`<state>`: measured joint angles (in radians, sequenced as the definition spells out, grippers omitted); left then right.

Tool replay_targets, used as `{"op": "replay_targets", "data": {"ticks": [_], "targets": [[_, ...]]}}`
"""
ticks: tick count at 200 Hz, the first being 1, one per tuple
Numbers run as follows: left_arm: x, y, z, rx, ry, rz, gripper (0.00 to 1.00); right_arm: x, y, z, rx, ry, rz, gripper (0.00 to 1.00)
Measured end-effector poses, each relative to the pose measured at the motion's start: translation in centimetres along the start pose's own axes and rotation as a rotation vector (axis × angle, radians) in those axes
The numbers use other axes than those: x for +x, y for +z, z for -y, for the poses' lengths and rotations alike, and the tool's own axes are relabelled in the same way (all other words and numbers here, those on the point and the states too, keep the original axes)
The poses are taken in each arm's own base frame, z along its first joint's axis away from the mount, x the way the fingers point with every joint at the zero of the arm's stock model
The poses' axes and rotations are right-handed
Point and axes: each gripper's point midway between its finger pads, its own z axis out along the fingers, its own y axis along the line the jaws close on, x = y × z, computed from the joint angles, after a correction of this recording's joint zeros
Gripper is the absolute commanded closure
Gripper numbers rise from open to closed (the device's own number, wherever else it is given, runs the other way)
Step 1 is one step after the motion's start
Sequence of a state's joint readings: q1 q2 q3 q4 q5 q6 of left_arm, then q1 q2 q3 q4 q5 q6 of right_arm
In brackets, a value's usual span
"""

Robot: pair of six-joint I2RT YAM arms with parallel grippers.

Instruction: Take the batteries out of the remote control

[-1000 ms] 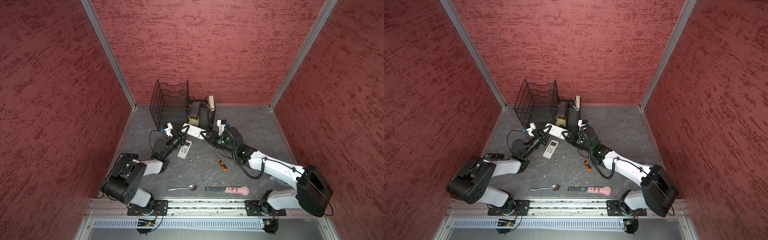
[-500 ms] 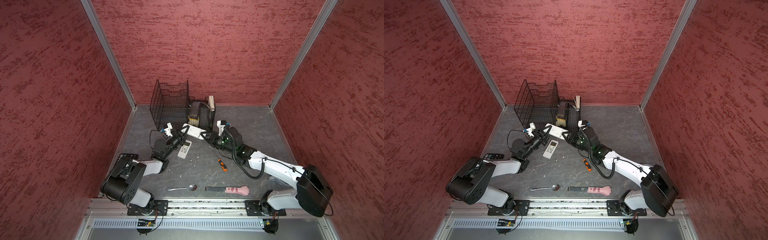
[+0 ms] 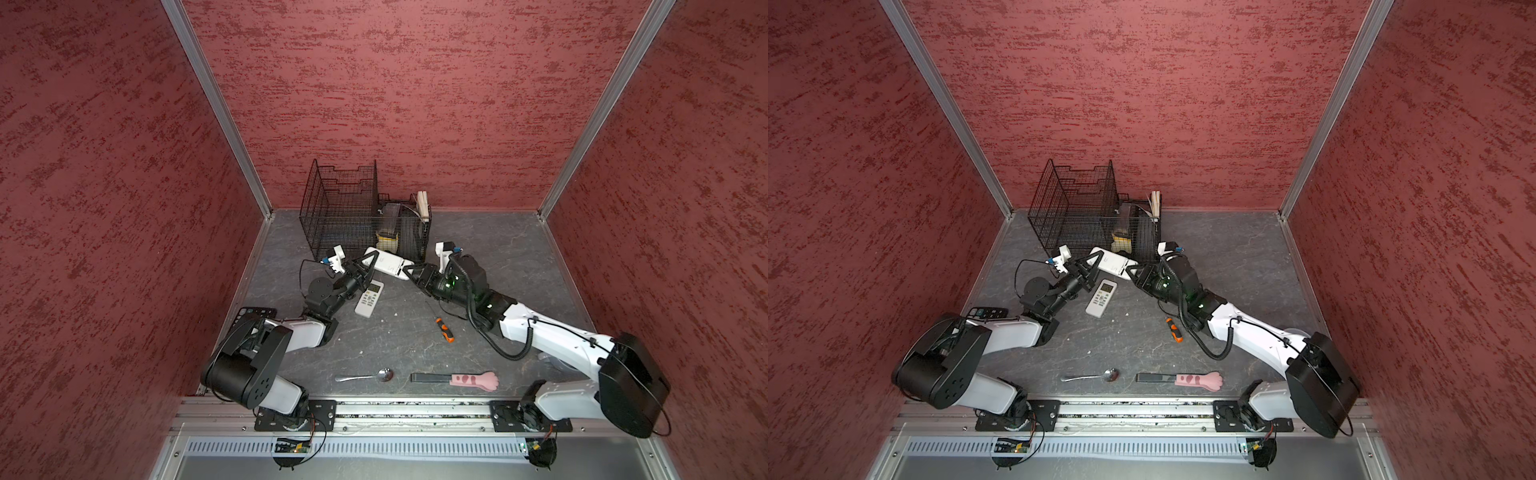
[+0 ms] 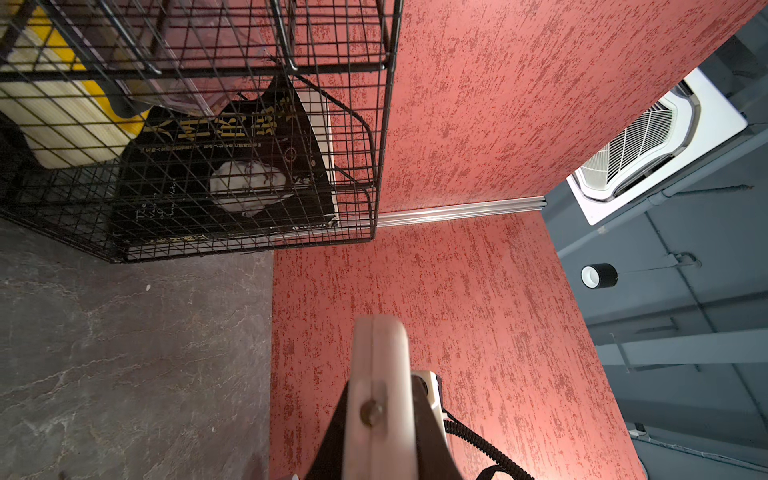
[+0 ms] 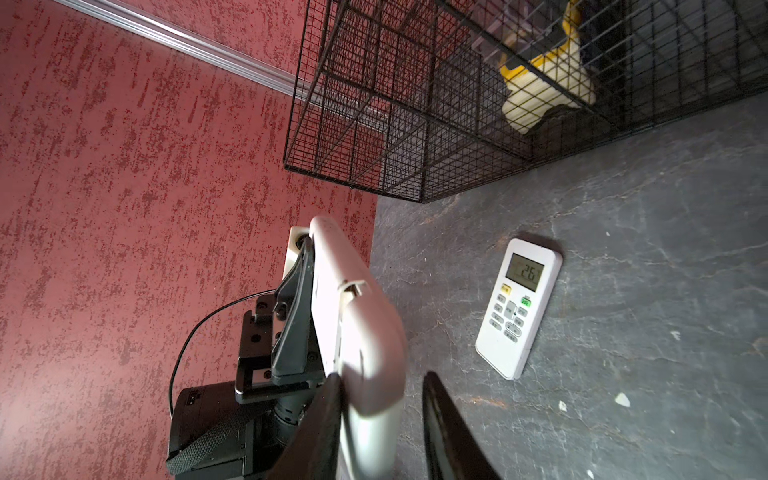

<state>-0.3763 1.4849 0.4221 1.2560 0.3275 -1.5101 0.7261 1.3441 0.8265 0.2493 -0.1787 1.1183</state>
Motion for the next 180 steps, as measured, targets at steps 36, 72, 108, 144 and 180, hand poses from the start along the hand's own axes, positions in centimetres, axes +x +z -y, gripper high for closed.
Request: {"op": "replay_targets", "data": {"ticks": [36, 72, 108, 144, 180], "targets": [[0.0, 0.0, -0.22, -0.009, 0.005, 0.0, 1.0, -0.03, -0.01, 0.07, 0.001, 0.001, 0.001, 0.72], [0.01, 0.0, -0.36, -0.014, 0.019, -0.001, 1.0, -0.04, -0.01, 0.1, 0.002, 0.001, 0.0, 0.76], [0.1, 0.02, -0.43, -0.017, 0.027, -0.003, 1.0, -0.09, -0.02, 0.11, 0.002, 0.004, 0.001, 0.79], [0.19, 0.04, -0.5, -0.02, 0.034, -0.005, 1.0, -0.12, -0.03, 0.15, 0.003, 0.009, 0.0, 0.81], [0.18, 0.05, -0.53, -0.021, 0.037, -0.003, 1.0, -0.13, -0.04, 0.17, 0.002, 0.011, -0.003, 0.83]]}}
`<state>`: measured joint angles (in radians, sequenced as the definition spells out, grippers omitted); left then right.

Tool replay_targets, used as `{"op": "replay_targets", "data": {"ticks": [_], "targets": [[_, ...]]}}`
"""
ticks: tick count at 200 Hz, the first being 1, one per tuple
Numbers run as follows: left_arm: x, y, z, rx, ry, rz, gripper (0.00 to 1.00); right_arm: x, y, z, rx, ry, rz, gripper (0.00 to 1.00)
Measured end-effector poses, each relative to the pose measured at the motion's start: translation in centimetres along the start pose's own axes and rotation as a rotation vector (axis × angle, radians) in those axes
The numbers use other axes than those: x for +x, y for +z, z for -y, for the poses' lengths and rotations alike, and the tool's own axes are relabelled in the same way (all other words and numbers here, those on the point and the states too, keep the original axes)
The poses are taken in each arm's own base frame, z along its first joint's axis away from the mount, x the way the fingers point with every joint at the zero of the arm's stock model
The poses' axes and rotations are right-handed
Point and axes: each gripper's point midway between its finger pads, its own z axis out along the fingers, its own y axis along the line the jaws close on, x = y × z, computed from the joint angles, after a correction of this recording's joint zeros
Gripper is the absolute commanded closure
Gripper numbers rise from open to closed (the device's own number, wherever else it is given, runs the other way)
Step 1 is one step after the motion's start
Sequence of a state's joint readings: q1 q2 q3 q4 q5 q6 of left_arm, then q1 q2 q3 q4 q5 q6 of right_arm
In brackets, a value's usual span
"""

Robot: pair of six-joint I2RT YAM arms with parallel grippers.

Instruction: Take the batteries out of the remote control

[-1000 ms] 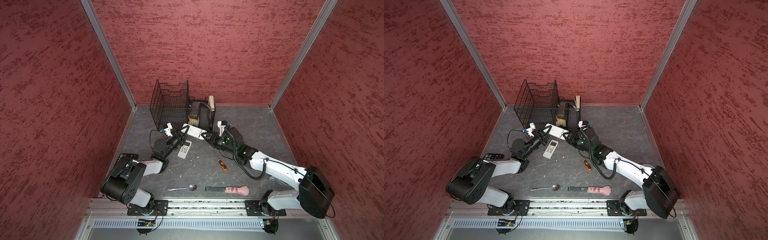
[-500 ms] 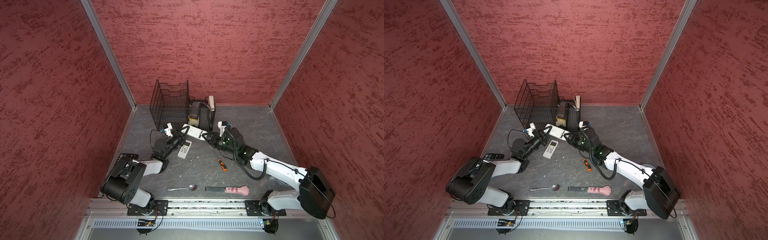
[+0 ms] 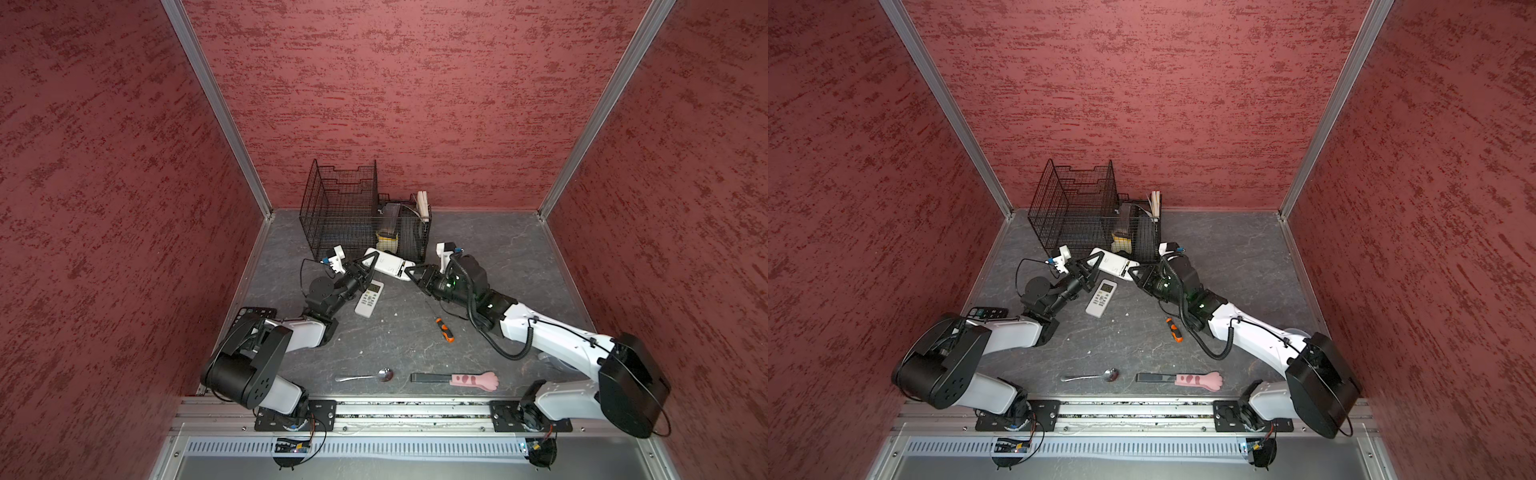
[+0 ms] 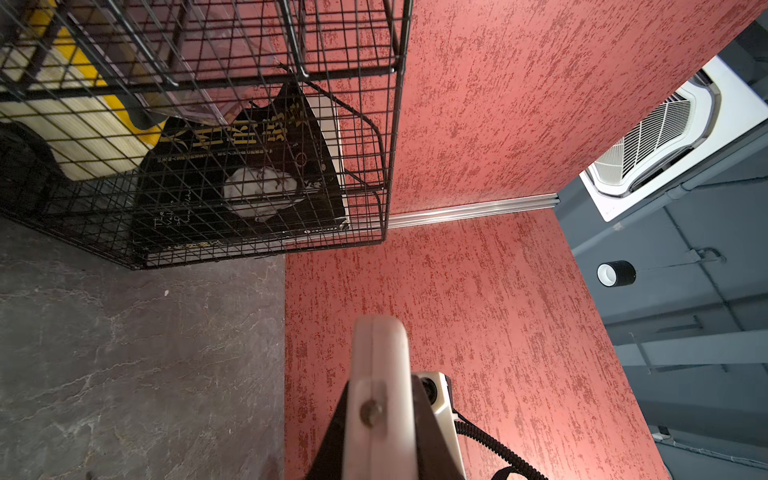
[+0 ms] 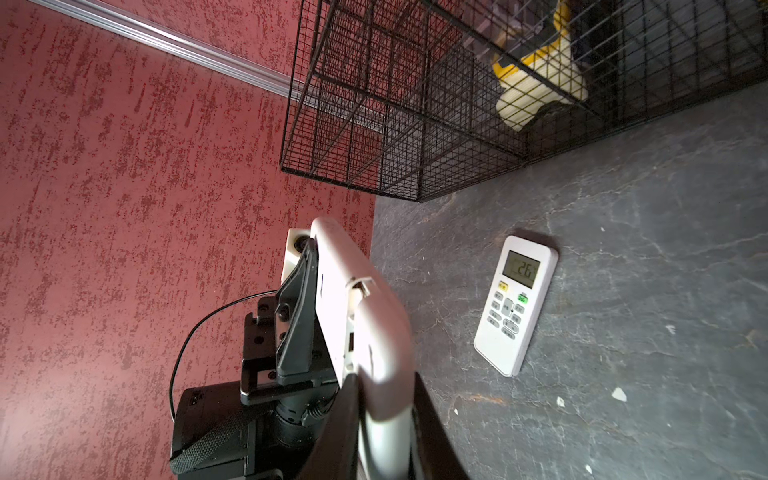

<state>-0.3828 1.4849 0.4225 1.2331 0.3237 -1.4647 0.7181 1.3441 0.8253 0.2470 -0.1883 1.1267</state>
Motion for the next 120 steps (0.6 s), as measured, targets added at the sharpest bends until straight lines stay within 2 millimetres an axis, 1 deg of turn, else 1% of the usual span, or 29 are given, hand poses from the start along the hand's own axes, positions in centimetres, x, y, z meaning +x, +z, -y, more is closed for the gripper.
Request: {"op": "replay_targets", "data": {"ticks": [42, 120], "targets": [[-0.03, 0.01, -0.05, -0.002, 0.002, 0.003, 1.0, 0.09, 0.0, -0.06, -0.003, 0.004, -0.006, 0.84], [-0.02, 0.18, -0.1, -0.008, 0.02, 0.011, 1.0, 0.14, -0.09, -0.03, -0.001, 0.012, -0.011, 0.84]]}}
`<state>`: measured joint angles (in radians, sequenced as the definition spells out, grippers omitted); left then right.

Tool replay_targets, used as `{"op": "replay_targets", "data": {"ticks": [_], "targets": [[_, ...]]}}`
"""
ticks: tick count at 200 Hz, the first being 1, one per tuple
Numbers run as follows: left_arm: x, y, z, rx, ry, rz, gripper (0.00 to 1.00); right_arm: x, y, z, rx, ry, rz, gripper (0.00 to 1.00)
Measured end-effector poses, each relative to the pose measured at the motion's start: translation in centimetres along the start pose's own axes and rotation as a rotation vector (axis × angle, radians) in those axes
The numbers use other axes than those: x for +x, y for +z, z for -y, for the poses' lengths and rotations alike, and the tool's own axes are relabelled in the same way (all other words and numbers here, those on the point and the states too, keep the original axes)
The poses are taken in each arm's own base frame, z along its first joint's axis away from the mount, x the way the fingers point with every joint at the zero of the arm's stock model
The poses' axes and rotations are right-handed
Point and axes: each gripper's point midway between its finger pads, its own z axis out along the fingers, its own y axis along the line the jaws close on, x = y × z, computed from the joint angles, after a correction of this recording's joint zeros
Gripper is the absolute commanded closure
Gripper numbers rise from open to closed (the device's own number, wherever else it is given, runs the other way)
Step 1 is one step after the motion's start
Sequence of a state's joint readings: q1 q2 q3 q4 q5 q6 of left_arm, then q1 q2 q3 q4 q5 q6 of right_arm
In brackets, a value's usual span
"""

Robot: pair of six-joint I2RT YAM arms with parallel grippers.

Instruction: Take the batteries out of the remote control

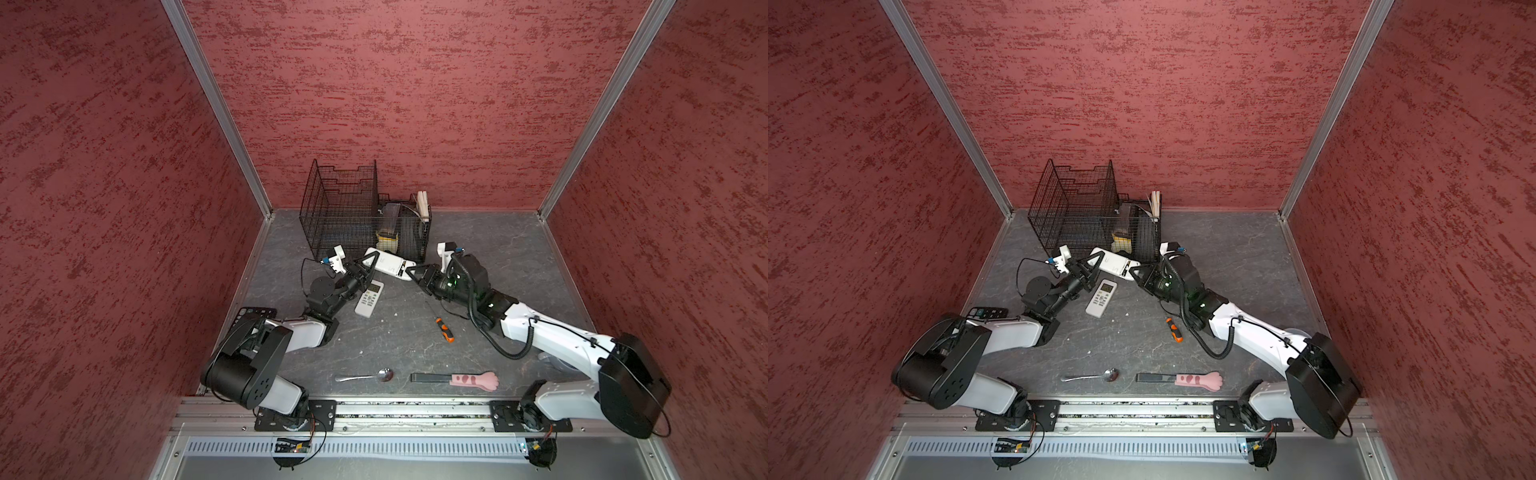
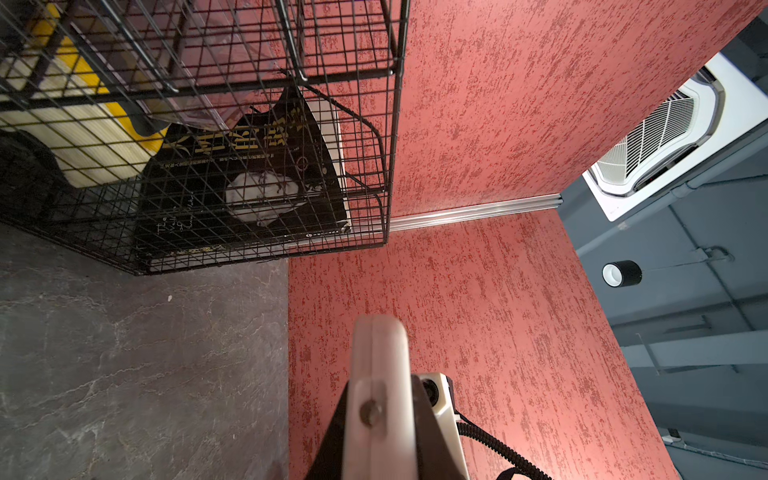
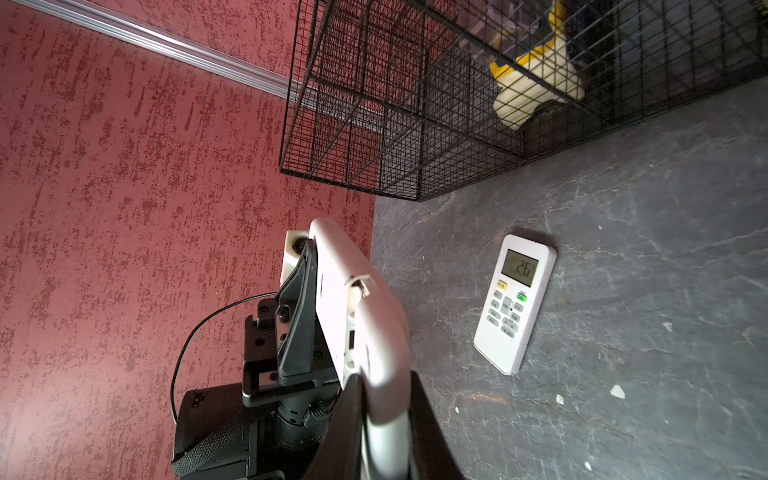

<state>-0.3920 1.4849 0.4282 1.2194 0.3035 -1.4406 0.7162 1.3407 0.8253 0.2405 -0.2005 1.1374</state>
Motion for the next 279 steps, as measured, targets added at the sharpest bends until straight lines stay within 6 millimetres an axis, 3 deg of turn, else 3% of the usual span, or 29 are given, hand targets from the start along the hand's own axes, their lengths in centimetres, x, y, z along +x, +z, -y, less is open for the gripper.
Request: {"op": "replay_targets", "data": {"ticks": [113, 149, 170, 203, 230, 255, 279], "targets": [[0.8, 0.1, -0.8, -0.033, 0.03, -0.028, 1.0, -0.1, -0.2, -0.2, -0.019, -0.008, 0.007, 1.0], [0.8, 0.1, -1.0, -0.039, 0.03, -0.029, 1.0, -0.4, -0.5, -0.8, -0.043, -0.026, 0.015, 1.0], [0.9, 0.1, -1.2, -0.047, 0.034, -0.032, 1.0, -1.6, -1.5, -1.1, -0.046, -0.049, 0.04, 1.0], [1.8, 0.1, -1.9, -0.076, 0.048, -0.061, 1.0, -6.5, -4.8, -0.4, 0.037, -0.113, 0.147, 1.0], [3.1, 0.1, -2.8, -0.111, 0.058, -0.101, 1.0, -10.8, -7.3, 2.4, 0.185, -0.174, 0.245, 1.0], [4.3, 0.0, -3.2, -0.138, 0.072, -0.131, 1.0, -13.0, -8.8, 8.3, 0.404, -0.191, 0.273, 1.0], [5.1, -0.2, -2.6, -0.141, 0.096, -0.149, 1.0, -13.7, -9.6, 14.3, 0.626, -0.2, 0.255, 1.0]]}}
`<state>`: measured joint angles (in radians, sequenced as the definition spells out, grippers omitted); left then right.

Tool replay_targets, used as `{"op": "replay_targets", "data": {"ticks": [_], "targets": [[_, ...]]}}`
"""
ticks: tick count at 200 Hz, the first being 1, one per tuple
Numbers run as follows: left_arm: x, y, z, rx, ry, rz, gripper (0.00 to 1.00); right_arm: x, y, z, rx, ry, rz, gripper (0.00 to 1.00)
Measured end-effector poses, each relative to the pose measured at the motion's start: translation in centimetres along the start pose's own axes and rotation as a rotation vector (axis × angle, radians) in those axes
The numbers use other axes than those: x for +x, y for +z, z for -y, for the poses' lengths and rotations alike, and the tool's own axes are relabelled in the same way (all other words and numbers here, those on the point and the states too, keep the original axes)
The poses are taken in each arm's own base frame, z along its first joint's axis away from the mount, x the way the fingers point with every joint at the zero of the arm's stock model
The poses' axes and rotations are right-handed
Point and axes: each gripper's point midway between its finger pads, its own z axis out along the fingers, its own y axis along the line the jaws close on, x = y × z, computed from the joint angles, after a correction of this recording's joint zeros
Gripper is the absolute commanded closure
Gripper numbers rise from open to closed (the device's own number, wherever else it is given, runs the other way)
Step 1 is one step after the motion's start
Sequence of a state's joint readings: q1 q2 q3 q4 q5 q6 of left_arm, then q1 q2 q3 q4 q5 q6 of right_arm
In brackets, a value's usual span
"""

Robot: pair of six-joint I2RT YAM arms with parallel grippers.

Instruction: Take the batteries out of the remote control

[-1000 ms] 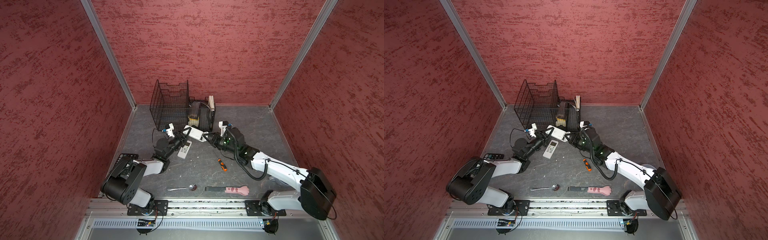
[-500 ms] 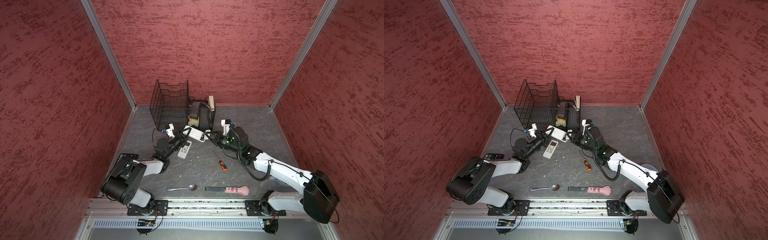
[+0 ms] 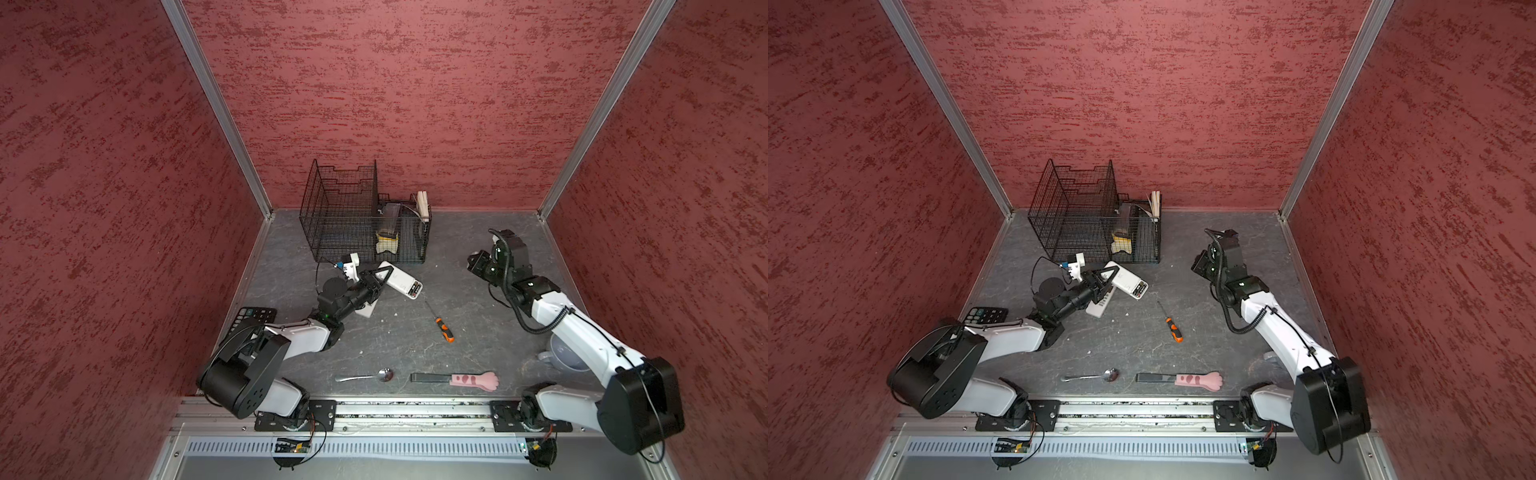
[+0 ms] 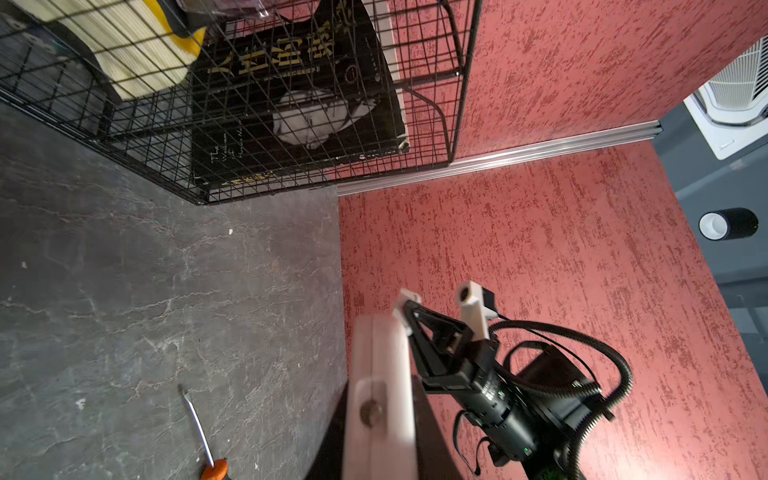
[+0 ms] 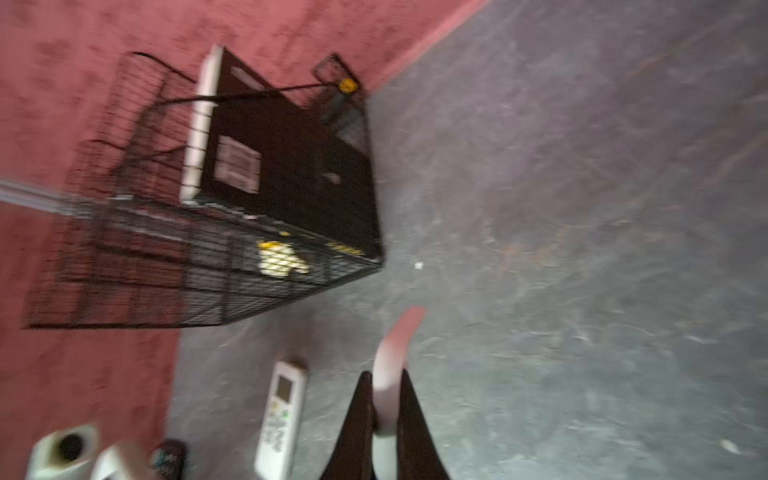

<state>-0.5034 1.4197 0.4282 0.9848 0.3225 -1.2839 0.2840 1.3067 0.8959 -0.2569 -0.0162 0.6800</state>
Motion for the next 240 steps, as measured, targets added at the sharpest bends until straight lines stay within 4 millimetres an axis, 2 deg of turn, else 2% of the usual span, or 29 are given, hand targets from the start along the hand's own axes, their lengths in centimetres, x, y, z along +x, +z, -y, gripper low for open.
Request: {"op": "replay_targets", "data": {"ticks": [31, 63, 104, 151, 199, 240], "targets": [[0.4, -0.4, 0.9, 0.0, 0.029, -0.002, 1.0, 1.6, 3.0, 5.4, 0.214, -0.06, -0.076, 1.0], [0.7, -1.0, 1.5, -0.015, 0.059, 0.004, 1.0, 1.5, 5.8, 8.0, 0.341, -0.122, -0.119, 1.0], [0.9, -1.8, 2.0, -0.031, 0.089, 0.014, 1.0, 1.5, 8.0, 9.8, 0.437, -0.19, -0.154, 1.0], [1.1, -2.6, 0.6, -0.083, 0.094, 0.018, 1.0, 2.0, 9.8, 11.1, 0.495, -0.241, -0.202, 0.99], [1.2, -3.4, 0.7, -0.107, 0.109, 0.02, 1.0, 2.7, 10.7, 11.8, 0.511, -0.255, -0.233, 0.9], [1.3, -3.8, 0.6, -0.125, 0.119, 0.017, 1.0, 3.0, 11.2, 11.9, 0.507, -0.261, -0.248, 0.76]]}}
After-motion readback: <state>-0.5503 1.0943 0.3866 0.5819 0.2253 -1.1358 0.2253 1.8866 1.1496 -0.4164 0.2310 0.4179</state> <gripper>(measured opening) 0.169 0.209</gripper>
